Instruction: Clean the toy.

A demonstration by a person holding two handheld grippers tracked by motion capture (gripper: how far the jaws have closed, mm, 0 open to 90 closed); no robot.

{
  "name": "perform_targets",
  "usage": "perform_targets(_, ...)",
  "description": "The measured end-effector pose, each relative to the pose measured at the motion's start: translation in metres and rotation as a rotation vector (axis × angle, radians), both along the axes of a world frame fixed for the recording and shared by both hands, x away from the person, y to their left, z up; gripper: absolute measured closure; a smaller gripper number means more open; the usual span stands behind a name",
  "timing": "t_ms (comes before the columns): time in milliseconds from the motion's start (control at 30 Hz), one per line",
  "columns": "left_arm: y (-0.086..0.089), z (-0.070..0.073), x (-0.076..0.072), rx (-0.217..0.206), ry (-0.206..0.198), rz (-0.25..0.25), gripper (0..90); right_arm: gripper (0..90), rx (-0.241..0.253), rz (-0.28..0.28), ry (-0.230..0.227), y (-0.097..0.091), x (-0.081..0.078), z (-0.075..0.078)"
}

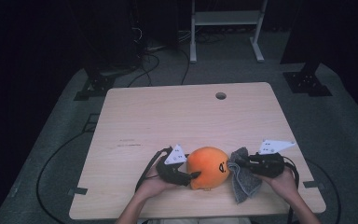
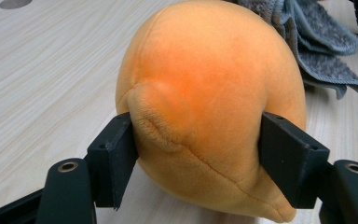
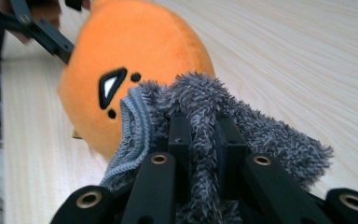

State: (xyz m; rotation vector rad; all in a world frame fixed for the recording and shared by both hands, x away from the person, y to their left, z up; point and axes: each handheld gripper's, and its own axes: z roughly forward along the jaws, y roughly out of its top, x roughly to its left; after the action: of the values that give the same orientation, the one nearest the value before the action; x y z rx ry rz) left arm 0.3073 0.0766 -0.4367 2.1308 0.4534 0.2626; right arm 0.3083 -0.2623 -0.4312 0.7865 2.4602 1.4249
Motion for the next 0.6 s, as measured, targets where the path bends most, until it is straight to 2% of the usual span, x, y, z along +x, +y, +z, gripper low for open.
perform_targets(167, -0.001, 0.000, -0.002, 0.008, -0.014, -0.023, 32.1, 78.9, 0.027, 0.057, -0.062, 0.022, 0.007, 0.022)
perform_targets(300, 0.002, 0.001, -0.003, 0.021, -0.014, -0.028, 32.2, 78.9, 0.041, 0.082, -0.053, 0.035, 0.017, 0.028)
perform_targets(367, 0.004, 0.005, -0.001, 0.026, 0.016, -0.036, 26.0, 78.9, 0.016, 0.106, -0.028, 0.045, 0.020, 0.024)
perform_targets(400, 0.004, 0.005, -0.001, 0.026, 0.016, -0.036, 20.5, 78.9, 0.016, 0.106, -0.028, 0.045, 0.020, 0.024)
perform_targets(433, 0.003, 0.007, 0.001, 0.022, 0.042, -0.032, 14.6, 79.0, -0.010, 0.110, -0.046, 0.049, 0.013, 0.021)
perform_targets(467, 0.003, 0.011, 0.005, -0.017, 0.105, -0.021, 11.4, 79.0, -0.015, 0.111, -0.066, 0.049, 0.008, 0.021)
perform_targets(500, 0.003, 0.011, 0.005, -0.017, 0.105, -0.021, 10.6, 79.0, -0.015, 0.111, -0.066, 0.049, 0.008, 0.021)
perform_targets(533, 0.002, 0.012, 0.007, -0.050, 0.144, -0.027, 9.7, 79.1, -0.036, 0.124, -0.087, 0.049, -0.003, 0.019)
perform_targets(567, -0.001, 0.013, 0.009, -0.067, 0.171, -0.025, 9.7, 79.1, -0.036, 0.124, -0.087, 0.049, -0.003, 0.019)
perform_targets(600, -0.005, 0.013, 0.010, -0.060, 0.190, -0.031, 8.3, 79.1, -0.040, 0.126, -0.101, 0.048, -0.009, 0.017)
